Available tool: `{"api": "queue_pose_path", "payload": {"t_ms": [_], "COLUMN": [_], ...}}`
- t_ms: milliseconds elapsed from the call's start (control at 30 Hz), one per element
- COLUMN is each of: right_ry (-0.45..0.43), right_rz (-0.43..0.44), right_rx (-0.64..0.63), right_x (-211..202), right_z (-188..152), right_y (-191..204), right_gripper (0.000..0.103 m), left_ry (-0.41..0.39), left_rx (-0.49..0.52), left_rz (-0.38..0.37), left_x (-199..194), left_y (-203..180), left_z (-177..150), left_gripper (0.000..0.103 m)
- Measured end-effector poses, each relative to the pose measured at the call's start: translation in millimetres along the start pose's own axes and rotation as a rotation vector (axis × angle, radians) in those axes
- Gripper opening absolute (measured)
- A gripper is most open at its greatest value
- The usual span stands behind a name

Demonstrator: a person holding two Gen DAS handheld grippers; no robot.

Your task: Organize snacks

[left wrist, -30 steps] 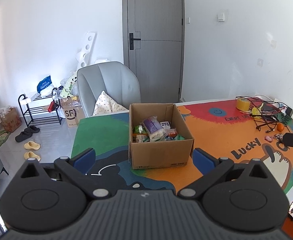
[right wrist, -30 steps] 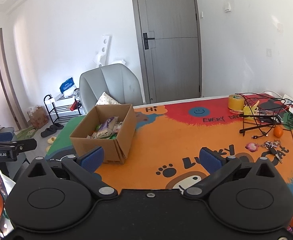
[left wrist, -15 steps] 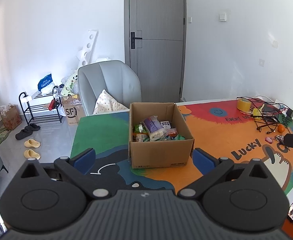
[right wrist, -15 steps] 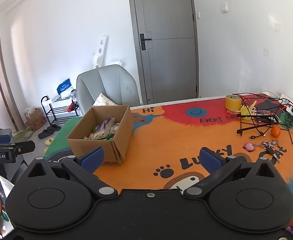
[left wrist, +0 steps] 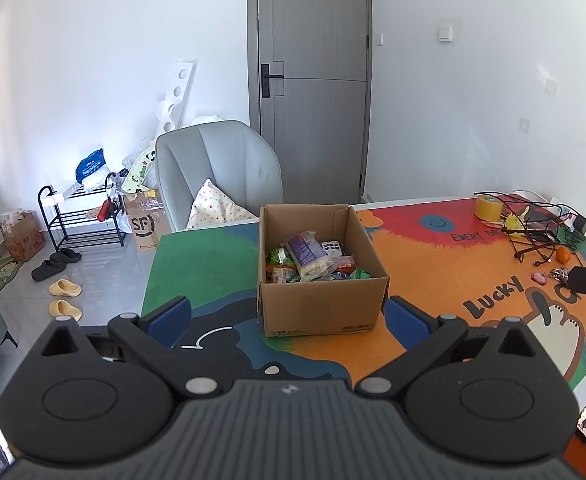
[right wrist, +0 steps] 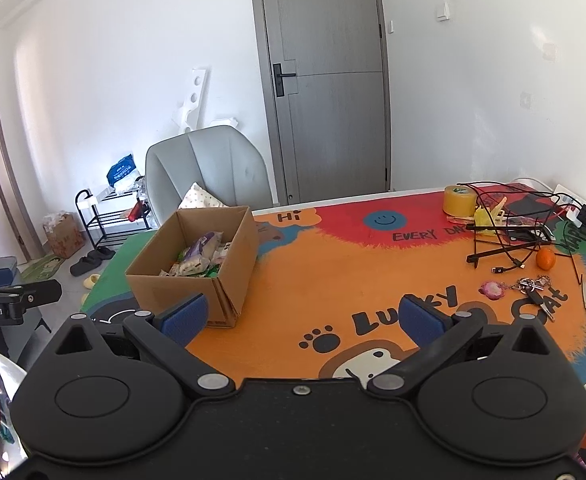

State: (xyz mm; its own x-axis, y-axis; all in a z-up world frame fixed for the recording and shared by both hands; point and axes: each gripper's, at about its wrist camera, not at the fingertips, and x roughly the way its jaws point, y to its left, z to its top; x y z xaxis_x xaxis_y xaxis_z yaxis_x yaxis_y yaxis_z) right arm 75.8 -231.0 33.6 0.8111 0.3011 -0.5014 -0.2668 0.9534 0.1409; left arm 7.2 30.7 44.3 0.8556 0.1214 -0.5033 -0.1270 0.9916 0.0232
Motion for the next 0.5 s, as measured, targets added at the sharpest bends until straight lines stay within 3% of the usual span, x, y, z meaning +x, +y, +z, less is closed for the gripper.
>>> {"api": "queue_pose_path", "payload": {"t_ms": [500], "right_ry": [0.002], "right_rz": [-0.003], "right_rx": [0.003], "right_x": [2.2], "right_z": [-1.3], "right_y": [-1.3], "right_gripper": [0.103], "left_ry": [0.007], "left_rx": [0.001], "left_rz": [-0.01], "left_x": [2.0], "left_y": [0.2], "left_z": [1.3], "left_gripper": [0.103]}}
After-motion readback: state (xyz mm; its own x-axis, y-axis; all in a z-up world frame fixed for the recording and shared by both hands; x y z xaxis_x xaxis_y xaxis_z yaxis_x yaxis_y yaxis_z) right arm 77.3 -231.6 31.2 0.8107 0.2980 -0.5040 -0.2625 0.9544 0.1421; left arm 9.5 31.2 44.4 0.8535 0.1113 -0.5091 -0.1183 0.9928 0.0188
